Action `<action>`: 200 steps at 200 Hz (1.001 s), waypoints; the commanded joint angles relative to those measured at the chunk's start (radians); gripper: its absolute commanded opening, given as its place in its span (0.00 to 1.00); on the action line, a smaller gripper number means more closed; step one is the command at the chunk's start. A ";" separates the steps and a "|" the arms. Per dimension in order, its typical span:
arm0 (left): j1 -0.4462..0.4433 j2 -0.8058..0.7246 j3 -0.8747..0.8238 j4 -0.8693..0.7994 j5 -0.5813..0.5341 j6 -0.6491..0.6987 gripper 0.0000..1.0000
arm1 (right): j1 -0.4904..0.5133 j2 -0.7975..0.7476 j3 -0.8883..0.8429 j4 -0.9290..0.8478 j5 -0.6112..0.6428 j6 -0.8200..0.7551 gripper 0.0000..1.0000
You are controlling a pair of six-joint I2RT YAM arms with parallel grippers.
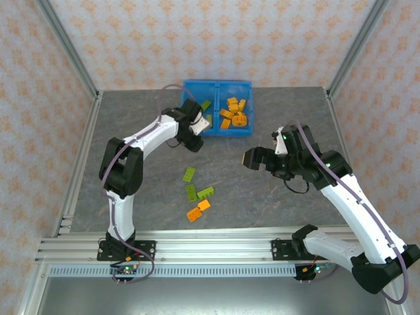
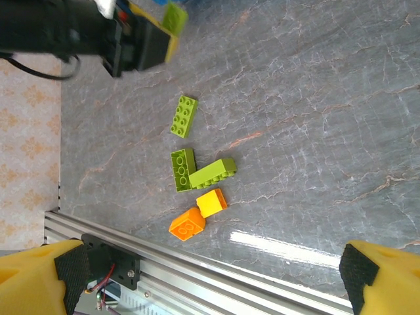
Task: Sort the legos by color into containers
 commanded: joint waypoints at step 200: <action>-0.010 -0.168 0.116 0.074 -0.040 -0.357 0.55 | 0.013 0.008 0.005 0.035 0.012 0.024 0.99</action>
